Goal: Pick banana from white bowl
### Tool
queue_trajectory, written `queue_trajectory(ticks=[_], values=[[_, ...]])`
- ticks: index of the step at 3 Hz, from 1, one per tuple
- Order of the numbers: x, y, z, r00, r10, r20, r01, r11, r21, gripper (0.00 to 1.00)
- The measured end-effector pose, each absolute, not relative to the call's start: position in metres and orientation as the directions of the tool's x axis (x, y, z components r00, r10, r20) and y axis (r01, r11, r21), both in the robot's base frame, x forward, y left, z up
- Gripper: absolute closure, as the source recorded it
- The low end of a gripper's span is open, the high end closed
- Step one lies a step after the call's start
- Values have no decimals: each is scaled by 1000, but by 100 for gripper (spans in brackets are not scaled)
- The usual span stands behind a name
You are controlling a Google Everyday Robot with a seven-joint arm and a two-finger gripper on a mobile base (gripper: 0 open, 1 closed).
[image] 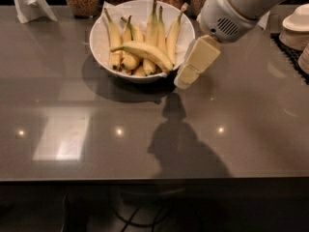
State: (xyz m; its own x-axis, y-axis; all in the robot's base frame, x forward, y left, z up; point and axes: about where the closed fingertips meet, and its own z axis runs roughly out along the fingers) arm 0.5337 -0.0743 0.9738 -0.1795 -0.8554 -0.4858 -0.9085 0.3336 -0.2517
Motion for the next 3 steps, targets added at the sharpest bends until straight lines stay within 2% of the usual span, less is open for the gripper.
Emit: queue_trajectory(ticks=[2, 3], values=[[545, -69, 971, -176, -842, -509, -894, 354, -276, 0], [573, -42, 964, -153, -814, -560, -880, 370, -297, 0]])
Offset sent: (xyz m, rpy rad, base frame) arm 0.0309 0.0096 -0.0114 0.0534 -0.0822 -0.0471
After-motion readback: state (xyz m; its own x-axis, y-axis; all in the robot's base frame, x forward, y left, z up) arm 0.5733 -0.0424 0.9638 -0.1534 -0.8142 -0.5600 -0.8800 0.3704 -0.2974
